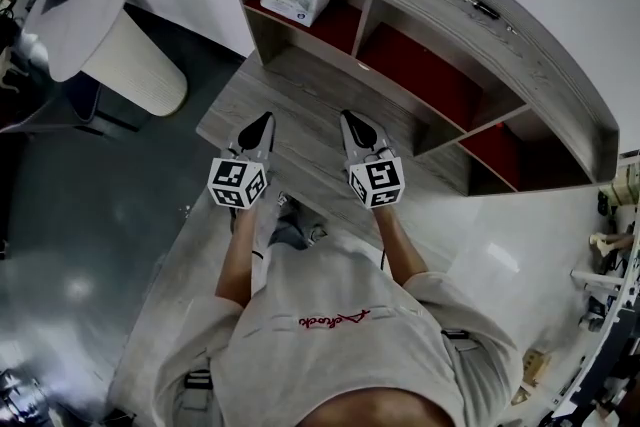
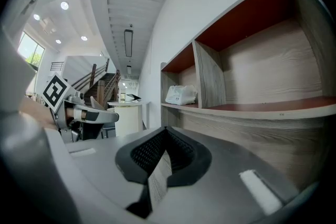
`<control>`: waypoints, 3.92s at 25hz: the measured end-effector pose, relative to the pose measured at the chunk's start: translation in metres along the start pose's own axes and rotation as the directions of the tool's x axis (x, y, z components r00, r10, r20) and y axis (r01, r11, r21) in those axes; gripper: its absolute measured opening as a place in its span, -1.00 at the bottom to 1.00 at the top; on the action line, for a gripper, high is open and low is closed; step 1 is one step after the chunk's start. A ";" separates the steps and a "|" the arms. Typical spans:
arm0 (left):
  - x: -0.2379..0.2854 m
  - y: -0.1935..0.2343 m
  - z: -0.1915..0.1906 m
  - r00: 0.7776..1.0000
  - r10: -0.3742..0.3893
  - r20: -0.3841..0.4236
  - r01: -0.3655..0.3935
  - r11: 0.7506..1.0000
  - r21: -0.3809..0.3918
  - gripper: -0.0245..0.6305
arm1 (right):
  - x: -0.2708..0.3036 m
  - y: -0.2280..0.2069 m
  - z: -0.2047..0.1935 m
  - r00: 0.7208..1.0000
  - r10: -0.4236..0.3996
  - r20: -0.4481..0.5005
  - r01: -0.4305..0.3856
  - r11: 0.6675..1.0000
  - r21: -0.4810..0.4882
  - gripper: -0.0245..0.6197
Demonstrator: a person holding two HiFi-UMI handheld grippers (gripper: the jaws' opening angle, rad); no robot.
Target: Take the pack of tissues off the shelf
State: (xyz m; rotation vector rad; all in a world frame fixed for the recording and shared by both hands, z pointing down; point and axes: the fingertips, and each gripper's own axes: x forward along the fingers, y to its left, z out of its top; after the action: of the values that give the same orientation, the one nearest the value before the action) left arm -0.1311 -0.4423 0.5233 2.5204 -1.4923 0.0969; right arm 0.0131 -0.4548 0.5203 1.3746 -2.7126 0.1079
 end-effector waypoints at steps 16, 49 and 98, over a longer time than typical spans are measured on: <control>0.075 0.068 0.024 0.996 -0.092 0.003 0.092 0.996 -0.011 -0.93 | 0.086 -0.004 0.013 0.999 -0.034 -0.025 0.033 0.999 -0.026 -0.90; 0.191 0.138 0.148 0.981 -0.182 0.075 0.164 0.966 0.198 -0.65 | 0.116 -0.019 -0.005 0.990 -0.103 -0.100 0.103 0.995 -0.011 -0.90; 0.104 0.114 0.140 0.990 -0.050 0.130 0.019 0.973 0.230 -0.89 | 0.069 0.000 0.007 0.999 -0.027 -0.022 0.027 1.000 -0.003 -0.90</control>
State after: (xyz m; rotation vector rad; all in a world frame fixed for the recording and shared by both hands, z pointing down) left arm -0.1875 -0.6147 0.4209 2.7842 -1.5683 0.1003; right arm -0.0283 -0.5108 0.5220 1.4002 -2.6749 0.1171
